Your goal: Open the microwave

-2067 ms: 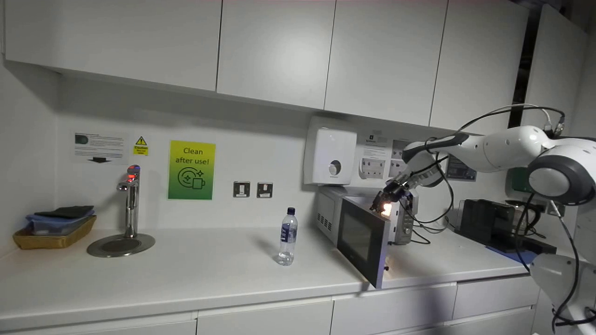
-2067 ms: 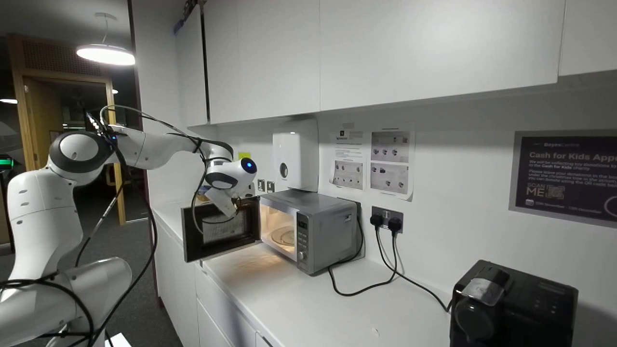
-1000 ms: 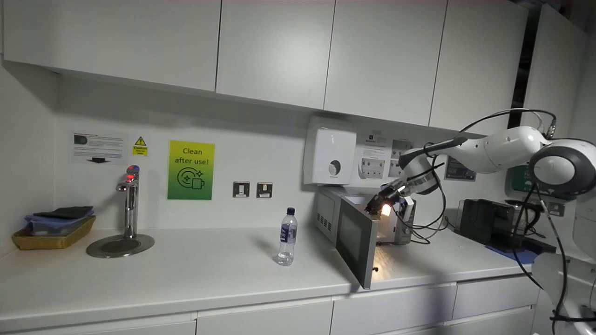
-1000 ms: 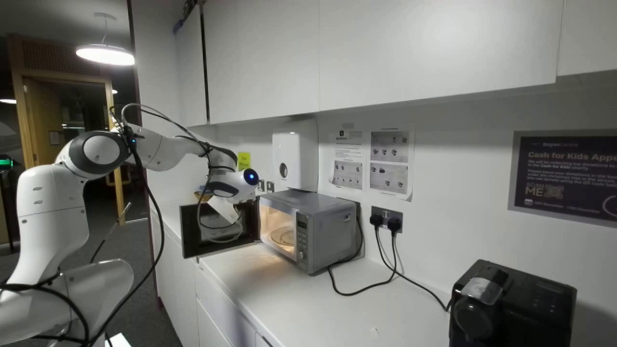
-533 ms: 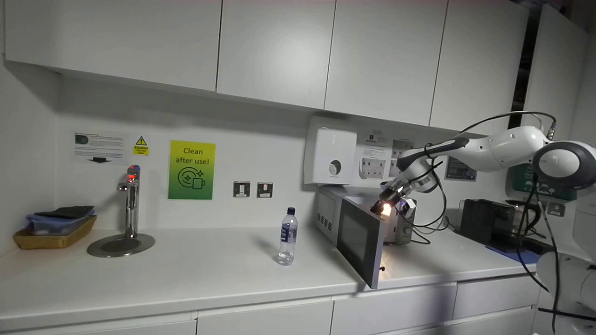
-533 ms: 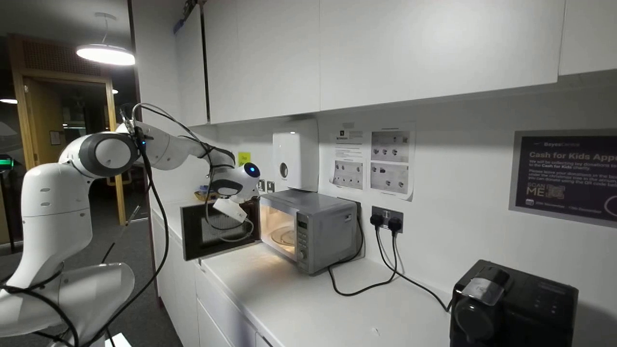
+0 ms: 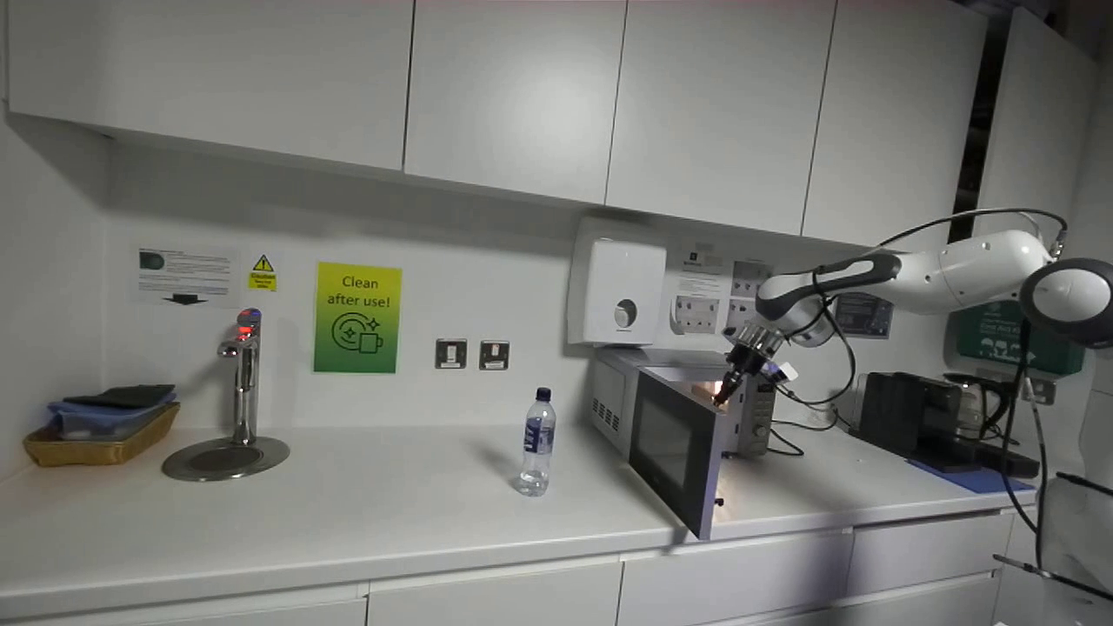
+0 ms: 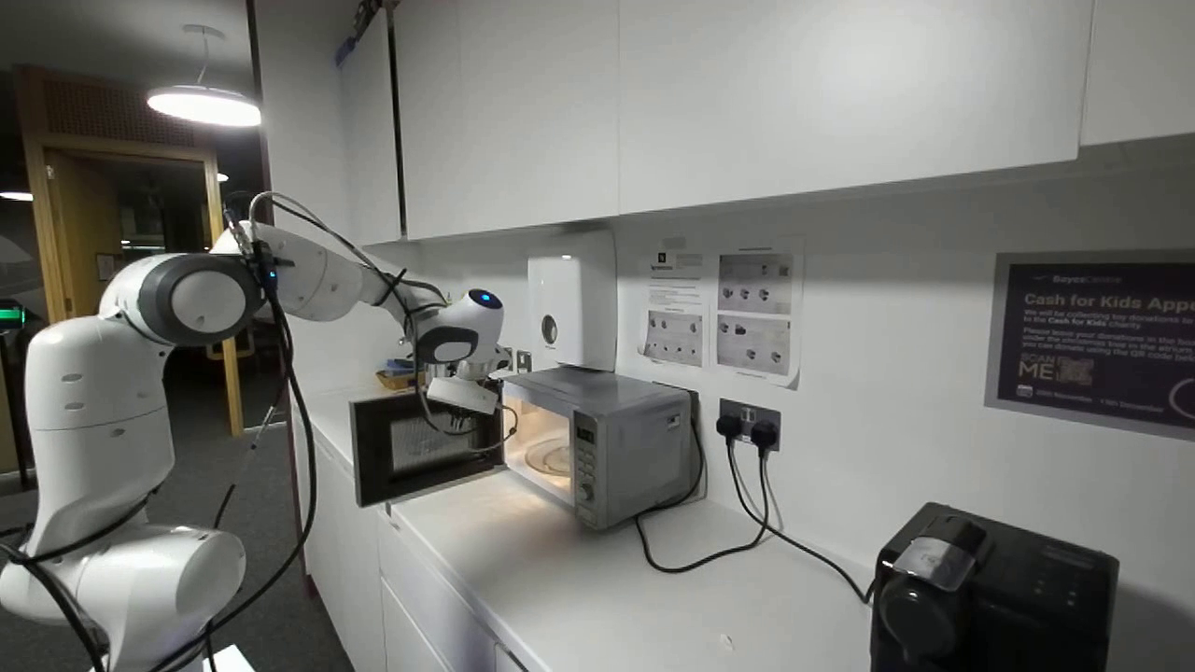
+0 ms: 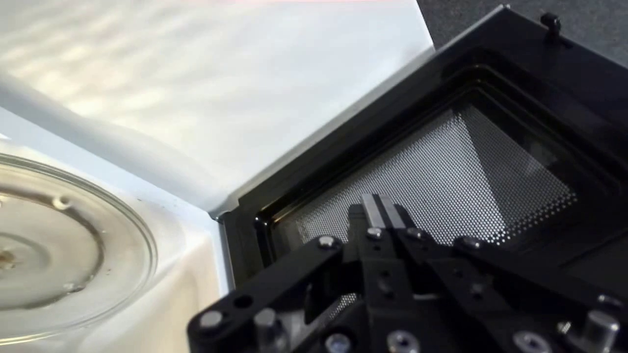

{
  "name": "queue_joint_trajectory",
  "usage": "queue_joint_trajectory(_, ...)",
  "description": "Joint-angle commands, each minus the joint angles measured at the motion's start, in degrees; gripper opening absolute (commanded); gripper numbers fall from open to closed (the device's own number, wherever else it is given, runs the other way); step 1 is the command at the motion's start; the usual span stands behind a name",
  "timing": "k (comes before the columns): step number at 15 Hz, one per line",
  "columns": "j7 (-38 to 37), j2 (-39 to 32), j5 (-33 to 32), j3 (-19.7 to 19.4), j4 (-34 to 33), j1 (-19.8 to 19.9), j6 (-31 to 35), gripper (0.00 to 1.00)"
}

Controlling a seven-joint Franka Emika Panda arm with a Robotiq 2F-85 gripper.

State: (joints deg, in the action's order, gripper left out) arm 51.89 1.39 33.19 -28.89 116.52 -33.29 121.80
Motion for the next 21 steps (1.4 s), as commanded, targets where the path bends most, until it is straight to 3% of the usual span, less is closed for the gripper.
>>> queue_joint_trajectory(1,-3.46,6.42,-8.47,14.17,4.07,14.3,0.38,0.0)
queue_joint_trajectory(5,-6.91,10.83,-13.49,21.27,6.99,22.54,1.51,0.0)
queue_joint_trajectory(9,-17.42,15.26,-15.84,23.42,8.5,27.23,1.68,0.0)
queue_joint_trajectory(14,-30.09,19.9,-20.61,23.95,9.15,30.43,0.02,0.0)
queue_joint_trajectory(21,-37.93,25.03,-30.2,24.85,10.73,32.39,-2.69,0.0)
